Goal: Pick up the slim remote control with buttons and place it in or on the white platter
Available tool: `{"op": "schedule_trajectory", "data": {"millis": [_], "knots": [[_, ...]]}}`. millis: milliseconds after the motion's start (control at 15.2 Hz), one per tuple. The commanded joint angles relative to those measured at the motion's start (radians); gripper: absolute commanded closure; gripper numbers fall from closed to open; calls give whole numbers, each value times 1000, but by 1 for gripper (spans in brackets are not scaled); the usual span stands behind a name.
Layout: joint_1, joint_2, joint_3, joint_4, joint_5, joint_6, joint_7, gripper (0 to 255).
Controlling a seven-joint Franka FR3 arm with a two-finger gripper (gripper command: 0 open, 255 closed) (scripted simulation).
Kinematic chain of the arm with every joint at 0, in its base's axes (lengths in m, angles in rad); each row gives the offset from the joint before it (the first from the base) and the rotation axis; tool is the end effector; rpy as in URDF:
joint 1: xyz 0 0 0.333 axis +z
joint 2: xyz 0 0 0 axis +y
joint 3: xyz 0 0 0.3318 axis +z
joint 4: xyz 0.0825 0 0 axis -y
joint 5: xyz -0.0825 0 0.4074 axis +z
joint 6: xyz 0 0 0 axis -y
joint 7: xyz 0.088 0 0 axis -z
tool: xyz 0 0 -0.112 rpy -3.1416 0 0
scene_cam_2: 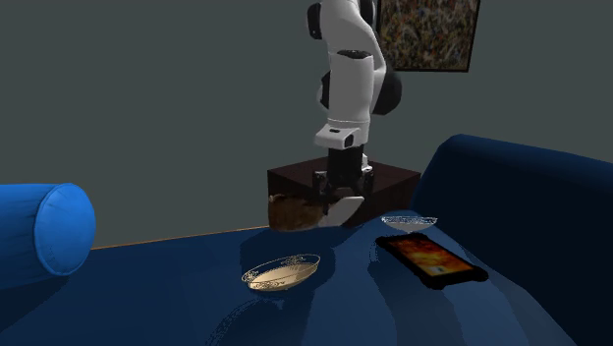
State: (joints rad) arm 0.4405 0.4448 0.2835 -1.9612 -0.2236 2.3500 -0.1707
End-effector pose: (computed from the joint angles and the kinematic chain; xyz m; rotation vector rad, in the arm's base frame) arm 0.4824 0.4133 0.2439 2.6967 1.5274 -0.0312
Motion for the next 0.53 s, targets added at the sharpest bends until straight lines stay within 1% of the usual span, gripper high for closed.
{"op": "schedule_trajectory", "data": {"millis": [0, 132, 462], "knots": [[-5, -22, 5, 0, 9, -21, -8, 255], [-7, -33, 8, 2, 15, -34, -12, 255], [31, -142, 46, -163, 33, 22, 67, 255]]}}
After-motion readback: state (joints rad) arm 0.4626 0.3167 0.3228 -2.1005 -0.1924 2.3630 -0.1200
